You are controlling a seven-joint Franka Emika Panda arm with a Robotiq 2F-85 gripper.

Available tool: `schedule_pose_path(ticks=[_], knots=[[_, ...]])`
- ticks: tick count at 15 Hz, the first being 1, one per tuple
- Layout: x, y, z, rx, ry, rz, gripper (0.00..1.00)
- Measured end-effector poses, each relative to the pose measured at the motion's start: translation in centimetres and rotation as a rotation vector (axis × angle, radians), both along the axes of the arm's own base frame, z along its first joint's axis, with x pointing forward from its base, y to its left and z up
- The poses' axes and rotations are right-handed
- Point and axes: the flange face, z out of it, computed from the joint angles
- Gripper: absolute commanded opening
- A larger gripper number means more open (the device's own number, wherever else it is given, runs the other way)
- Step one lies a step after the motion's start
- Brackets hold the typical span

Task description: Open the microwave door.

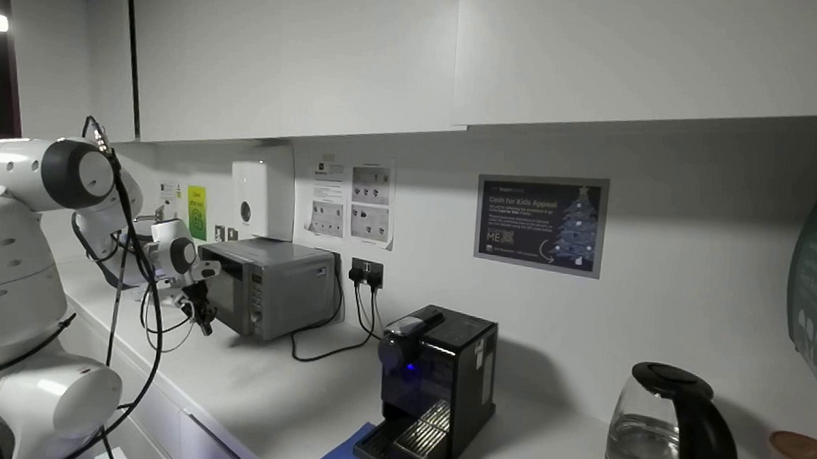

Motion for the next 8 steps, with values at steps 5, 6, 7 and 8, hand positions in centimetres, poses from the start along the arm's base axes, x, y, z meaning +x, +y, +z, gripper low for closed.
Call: schedule_pose_path(ticks=[5,6,7,8], knots=[[-2.2,-0.8,3.0,-0.098,0.006,-0.031,0.0],[-2.5,-1.0,3.4,-0.115,0.006,-0.037,0.0],[-2.8,-1.2,3.8,-0.129,0.005,-0.044,0.0],[-3.0,-1.4,4.2,-0.14,0.003,-0.05,0.0]])
